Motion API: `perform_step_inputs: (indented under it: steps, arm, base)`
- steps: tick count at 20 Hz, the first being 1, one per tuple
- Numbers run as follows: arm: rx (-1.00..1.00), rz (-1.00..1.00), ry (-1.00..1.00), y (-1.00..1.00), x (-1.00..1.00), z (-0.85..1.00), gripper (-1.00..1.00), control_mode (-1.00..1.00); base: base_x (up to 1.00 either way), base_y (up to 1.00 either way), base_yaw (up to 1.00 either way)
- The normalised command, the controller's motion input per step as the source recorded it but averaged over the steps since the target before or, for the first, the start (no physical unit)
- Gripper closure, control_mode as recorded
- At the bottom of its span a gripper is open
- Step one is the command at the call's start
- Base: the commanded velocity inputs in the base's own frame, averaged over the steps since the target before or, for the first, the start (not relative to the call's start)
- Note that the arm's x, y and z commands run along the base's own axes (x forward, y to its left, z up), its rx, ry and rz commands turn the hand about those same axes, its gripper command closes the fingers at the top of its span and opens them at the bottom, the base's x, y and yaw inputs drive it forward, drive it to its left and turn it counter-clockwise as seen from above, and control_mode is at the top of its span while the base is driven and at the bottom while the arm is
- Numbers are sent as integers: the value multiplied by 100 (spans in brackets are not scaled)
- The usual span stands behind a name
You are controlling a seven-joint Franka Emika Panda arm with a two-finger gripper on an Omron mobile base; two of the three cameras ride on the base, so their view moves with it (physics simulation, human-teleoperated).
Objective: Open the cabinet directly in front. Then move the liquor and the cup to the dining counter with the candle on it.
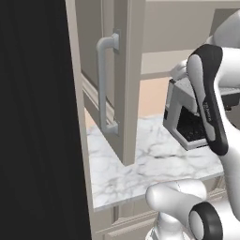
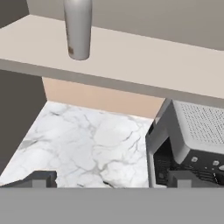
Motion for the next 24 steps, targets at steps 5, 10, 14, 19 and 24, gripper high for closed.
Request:
perform_step_inputs:
  steps: [5,10,14,19,24]
  arm:
    - [5,0,-3,36,0,10,-100,-100]
    - [7,0,-1,50,0,52,-100,-100]
    - [0,0,-16,46,17,5,-100,-100]
    - [0,0,0,11,31,-2,-100,-100]
    - [1,0,-4,21,35,0,-100,-100]
  base:
    - [0,0,0]
    - [0,0,0]
    - [0,0,0]
    - [0,0,0]
    - [0,0,0]
